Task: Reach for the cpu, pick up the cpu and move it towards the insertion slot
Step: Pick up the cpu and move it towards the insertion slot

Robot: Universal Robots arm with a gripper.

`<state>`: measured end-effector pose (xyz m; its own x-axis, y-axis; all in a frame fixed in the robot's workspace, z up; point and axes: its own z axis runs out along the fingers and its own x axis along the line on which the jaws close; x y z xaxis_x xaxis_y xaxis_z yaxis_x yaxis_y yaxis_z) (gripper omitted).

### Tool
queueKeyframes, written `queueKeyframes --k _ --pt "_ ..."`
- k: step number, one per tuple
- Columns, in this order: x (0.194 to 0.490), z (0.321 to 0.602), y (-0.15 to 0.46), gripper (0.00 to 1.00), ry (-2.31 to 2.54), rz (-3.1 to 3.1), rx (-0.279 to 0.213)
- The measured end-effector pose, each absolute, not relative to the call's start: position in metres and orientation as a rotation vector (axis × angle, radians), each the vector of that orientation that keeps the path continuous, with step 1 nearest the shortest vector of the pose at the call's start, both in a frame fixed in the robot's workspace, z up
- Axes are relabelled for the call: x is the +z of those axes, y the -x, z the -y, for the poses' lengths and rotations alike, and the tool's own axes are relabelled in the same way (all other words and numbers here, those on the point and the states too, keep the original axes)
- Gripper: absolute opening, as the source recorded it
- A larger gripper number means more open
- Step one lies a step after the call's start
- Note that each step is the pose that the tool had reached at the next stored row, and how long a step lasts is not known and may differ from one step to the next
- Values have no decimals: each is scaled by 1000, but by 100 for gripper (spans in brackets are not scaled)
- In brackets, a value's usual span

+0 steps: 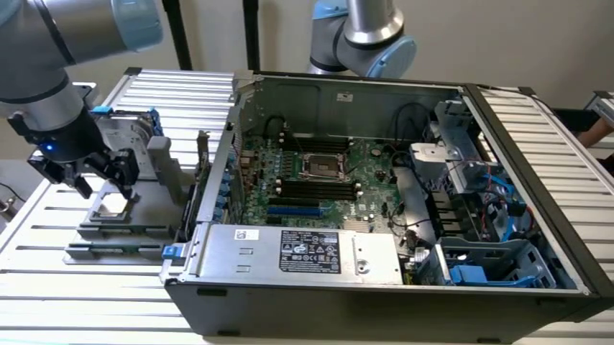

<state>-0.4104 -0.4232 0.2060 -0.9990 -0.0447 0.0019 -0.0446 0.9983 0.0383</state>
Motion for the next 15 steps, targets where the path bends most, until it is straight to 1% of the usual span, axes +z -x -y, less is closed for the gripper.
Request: queueKeyframes --k 15 --pt "193 424 409 71 -70 3131 -60"
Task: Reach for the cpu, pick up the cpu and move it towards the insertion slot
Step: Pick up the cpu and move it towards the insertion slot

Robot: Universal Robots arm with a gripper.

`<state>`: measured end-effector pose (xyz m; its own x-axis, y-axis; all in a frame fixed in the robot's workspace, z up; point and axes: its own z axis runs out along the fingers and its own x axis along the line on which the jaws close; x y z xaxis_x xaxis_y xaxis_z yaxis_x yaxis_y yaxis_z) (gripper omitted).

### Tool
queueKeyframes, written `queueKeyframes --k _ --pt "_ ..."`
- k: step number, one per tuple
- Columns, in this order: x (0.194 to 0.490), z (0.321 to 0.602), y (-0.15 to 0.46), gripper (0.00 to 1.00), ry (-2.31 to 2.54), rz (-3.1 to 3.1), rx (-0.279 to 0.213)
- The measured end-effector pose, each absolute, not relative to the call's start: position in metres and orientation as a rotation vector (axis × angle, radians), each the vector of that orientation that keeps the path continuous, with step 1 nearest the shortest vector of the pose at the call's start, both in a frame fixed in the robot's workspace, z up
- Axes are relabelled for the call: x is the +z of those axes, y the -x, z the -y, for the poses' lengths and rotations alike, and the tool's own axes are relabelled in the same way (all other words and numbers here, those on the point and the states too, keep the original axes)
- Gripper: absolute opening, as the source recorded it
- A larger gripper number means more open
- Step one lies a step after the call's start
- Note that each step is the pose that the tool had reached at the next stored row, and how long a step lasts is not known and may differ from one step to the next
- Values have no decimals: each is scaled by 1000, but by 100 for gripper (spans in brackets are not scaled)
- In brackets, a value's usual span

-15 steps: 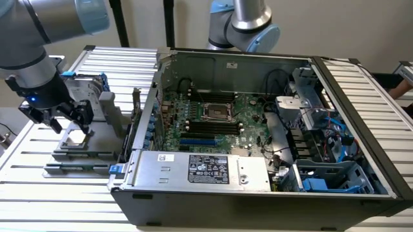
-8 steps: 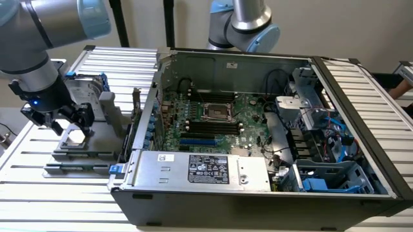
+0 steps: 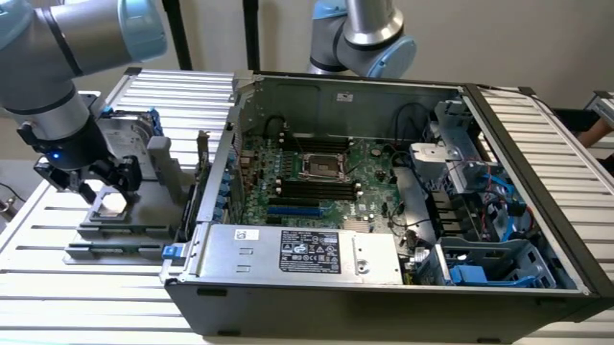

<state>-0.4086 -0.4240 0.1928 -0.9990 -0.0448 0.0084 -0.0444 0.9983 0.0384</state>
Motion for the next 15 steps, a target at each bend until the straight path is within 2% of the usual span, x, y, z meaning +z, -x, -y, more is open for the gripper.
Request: queueKeyframes --k 15 --pt "187 425 405 71 -69 3117 -59"
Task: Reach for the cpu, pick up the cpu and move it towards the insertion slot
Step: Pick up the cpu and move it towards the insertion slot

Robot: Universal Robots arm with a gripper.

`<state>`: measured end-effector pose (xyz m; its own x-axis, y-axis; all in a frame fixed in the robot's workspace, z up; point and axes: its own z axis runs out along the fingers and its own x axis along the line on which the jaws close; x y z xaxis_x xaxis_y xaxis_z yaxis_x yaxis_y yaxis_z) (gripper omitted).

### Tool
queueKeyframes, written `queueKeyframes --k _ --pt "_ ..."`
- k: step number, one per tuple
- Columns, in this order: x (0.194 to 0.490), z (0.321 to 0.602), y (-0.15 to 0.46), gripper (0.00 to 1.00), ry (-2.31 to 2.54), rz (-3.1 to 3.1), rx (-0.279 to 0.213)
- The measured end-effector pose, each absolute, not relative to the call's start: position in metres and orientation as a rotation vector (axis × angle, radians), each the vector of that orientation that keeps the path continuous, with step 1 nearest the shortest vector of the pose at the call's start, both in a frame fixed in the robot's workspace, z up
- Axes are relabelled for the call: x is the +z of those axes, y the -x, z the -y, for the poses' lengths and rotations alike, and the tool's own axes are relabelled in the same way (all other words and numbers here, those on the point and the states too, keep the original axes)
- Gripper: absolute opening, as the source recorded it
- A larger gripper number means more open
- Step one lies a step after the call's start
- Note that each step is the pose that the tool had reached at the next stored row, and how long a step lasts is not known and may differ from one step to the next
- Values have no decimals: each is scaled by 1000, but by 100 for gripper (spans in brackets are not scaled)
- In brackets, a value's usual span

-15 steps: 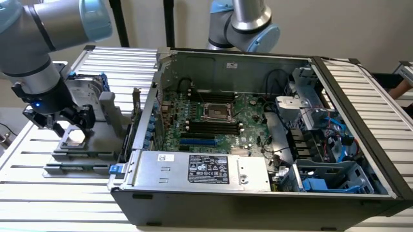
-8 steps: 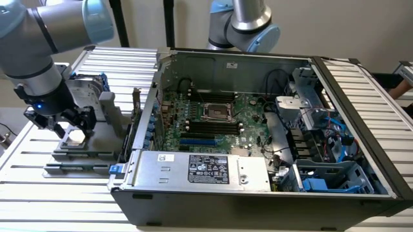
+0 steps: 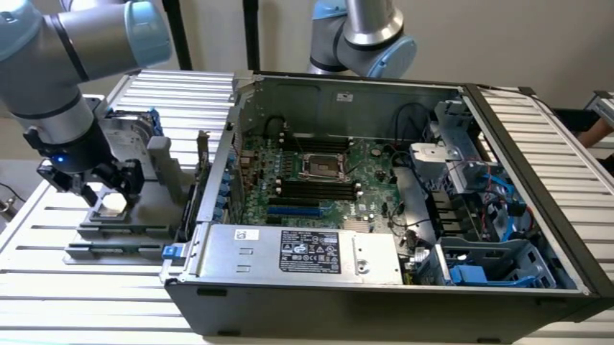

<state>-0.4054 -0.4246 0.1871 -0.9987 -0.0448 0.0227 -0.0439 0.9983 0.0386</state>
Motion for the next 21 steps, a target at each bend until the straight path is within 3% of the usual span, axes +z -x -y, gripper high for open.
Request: queueKeyframes --k 12,13,17,21 --pt "185 425 405 69 -69 3117 -59" --pt "185 425 405 62 -69 3117 -59" --pt "185 425 405 62 -69 3117 -58" --pt "185 425 405 55 -69 3116 -58"
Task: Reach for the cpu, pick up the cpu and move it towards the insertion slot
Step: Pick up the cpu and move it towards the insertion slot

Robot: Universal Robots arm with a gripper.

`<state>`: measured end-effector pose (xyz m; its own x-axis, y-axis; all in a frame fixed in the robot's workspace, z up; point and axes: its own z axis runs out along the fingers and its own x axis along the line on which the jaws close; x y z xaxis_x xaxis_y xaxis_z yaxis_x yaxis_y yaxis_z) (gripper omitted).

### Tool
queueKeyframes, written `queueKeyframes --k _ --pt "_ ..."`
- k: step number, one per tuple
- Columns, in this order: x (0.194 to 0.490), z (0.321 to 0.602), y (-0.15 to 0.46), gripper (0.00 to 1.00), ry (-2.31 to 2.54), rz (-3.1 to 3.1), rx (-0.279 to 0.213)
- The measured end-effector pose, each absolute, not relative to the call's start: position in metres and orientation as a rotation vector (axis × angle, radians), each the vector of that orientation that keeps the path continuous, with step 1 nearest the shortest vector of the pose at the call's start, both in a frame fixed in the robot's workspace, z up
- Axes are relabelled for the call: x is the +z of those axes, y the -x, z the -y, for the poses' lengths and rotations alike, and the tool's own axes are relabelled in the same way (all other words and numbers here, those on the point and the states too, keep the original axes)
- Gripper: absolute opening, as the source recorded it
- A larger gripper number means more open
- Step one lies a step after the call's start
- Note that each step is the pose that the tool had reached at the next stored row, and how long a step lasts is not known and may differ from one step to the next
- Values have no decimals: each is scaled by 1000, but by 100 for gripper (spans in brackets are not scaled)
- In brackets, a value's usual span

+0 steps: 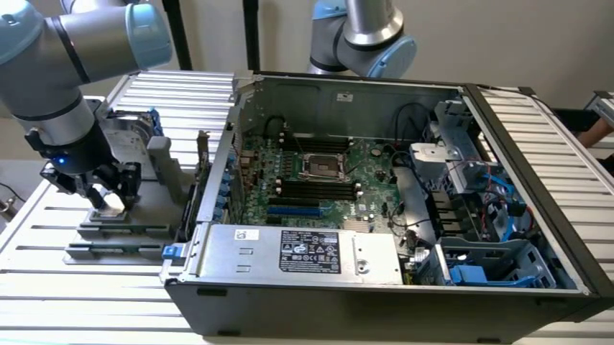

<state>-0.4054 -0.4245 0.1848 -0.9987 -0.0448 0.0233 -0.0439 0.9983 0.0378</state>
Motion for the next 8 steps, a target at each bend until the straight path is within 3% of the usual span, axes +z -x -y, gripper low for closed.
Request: queueKeyframes --k 8 --pt "191 425 405 55 -69 3113 -58"
